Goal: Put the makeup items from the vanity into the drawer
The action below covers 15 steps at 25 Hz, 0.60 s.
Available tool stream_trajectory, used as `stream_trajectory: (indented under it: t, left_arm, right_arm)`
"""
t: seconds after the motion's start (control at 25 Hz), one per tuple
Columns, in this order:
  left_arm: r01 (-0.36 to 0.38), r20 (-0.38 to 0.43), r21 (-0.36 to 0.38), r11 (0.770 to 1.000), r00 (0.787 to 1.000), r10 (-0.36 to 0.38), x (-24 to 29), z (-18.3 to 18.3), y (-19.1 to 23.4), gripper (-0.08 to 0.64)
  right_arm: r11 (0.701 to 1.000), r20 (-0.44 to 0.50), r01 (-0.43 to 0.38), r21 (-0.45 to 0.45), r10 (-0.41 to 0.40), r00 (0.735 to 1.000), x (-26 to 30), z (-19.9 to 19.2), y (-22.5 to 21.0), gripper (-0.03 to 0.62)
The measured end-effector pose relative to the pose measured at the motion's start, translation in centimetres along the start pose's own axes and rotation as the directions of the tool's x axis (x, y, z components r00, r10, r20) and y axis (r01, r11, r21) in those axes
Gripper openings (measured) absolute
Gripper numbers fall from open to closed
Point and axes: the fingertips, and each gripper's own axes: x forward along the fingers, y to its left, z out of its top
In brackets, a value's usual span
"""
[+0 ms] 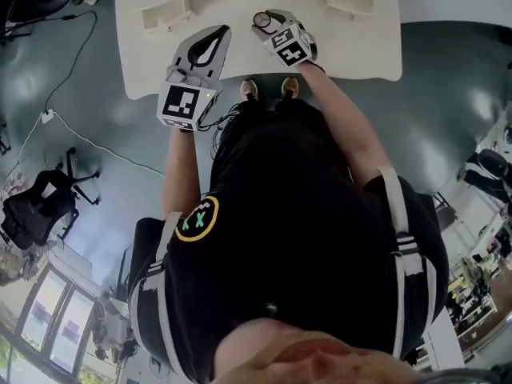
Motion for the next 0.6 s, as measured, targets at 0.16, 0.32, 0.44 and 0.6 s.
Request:
stream_trajectory:
  t: [0.16,0.32,0.44,0.6]
  left_arm:
    - [0.02,0.025,-0.018,1.0,0.999,-0.02,2.2,0.3,-0.8,0.018]
    - [0.115,0.052,0.019,0.993,0.992,-0.116,5.3,1.0,-2.8,0.018]
    - [0.182,0.073,0.033,0.983,0.98,-0.184,7.6,2.3,-4.7,0.018]
    - [0.251,0.087,0.046,0.967,0.963,-0.254,10.0,3.4,-7.2,0.018]
  right_arm:
    - [1.0,0.035,0.028,-0.005,-0.028,0.999,-2.7,1.0,-1.8,0.242]
    - [0.993,0.054,0.109,0.045,-0.112,0.992,-7.4,0.7,-4.9,0.242]
    - [0.981,0.047,0.18,0.078,-0.184,0.982,-11.4,-0.3,-7.5,0.242]
    - [0.957,0.021,0.266,0.117,-0.27,0.963,-16.3,-2.7,-10.6,0.242]
